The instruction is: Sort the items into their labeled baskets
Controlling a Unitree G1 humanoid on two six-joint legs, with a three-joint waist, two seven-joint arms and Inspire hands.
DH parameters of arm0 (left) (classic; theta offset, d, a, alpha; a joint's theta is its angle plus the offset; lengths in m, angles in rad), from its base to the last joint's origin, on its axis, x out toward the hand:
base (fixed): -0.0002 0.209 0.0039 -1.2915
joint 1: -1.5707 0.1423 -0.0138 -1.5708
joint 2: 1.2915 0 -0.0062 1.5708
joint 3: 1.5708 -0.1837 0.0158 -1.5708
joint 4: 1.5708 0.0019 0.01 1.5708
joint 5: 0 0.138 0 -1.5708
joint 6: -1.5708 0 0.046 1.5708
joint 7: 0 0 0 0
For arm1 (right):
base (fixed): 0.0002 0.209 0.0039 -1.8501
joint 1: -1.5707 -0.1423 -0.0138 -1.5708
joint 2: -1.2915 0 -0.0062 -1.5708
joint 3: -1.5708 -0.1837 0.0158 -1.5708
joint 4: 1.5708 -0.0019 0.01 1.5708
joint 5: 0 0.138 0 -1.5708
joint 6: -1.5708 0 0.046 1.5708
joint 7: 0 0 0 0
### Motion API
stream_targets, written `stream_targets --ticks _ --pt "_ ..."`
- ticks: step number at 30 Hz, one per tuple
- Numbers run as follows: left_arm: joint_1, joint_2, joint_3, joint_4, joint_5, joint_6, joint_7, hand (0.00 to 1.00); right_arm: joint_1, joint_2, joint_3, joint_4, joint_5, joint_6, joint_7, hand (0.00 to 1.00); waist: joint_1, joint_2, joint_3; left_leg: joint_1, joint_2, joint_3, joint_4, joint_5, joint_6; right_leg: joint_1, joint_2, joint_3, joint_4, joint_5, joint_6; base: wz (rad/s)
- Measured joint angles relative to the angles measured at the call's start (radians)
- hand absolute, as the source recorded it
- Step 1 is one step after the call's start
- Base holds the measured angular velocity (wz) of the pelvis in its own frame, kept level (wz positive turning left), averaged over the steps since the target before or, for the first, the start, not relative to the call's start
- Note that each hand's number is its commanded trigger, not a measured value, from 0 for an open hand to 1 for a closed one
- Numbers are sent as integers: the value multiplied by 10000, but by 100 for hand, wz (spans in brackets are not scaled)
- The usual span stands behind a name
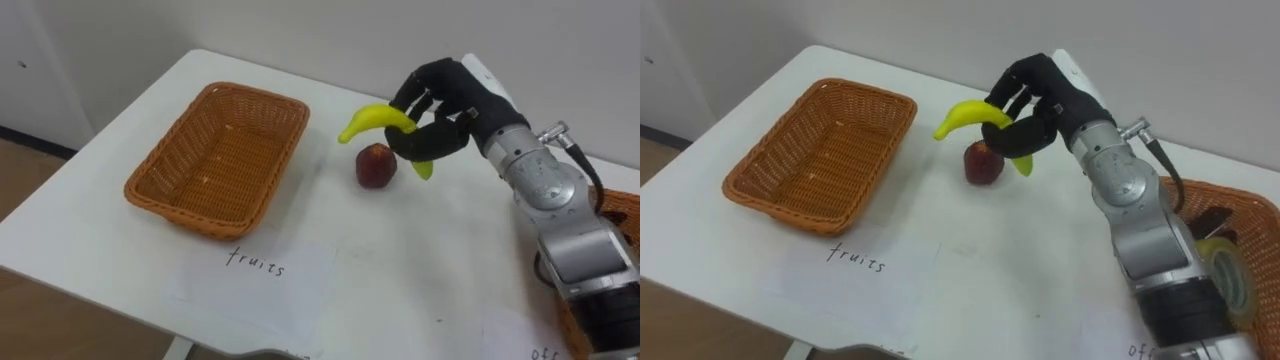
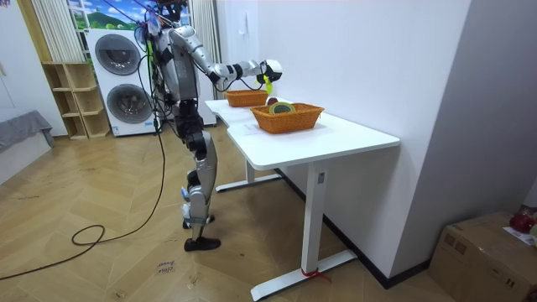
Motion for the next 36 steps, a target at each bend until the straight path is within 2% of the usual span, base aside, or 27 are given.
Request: stream_targets --ticks 6,10,14,17,20,23,30,36 --pt "81 -15 -5 -198 -3 1 -219 0 -521 143 117 81 -18 -1 -211 100 12 4 39 -91 -27 -139 78 4 6 9 -22 -158 4 -5 9 9" --pt "81 -25 -6 -251 0 -9 -366 0 -842 157 154 89 -135 -11 -451 100 26 -83 29 -180 -117 -308 104 16 22 3 -69 -352 -3 -31 51 13" --pt "21 -25 16 -276 50 -9 -436 0 -854 206 532 88 -197 -9 -537 100 304 -203 17 -191 -144 -342 74 23 36 -16 -77 -338 2 -48 79 2" --pt "-1 -34 26 -280 62 -7 -618 0 -863 501 547 86 -260 -6 -539 100 346 -251 8 -216 -168 -446 73 20 56 -14 -108 -355 3 -64 105 9" --pt "-21 -39 24 -271 73 2 -725 0 -866 554 559 86 -462 -4 -551 100 583 -302 32 -220 -198 -490 34 20 69 -14 -119 -348 -2 -77 127 4" --pt "14 -48 18 -161 67 21 -722 0 -991 572 881 88 -547 -4 -579 100 669 -349 62 -224 -201 -563 32 20 70 3 -104 -362 -4 -80 131 5" --pt "4 -68 5 -164 71 26 -700 0 -1205 792 1116 146 -387 -6 -959 100 1051 -358 75 -312 -219 -764 46 23 69 -18 -137 -686 -6 -87 144 8" --pt "47 -56 -3 -167 70 44 -748 0 -1499 829 1728 456 -436 -4 -1054 100 1151 -383 62 -450 -251 -886 70 29 78 -91 -156 -891 -8 -92 152 7"
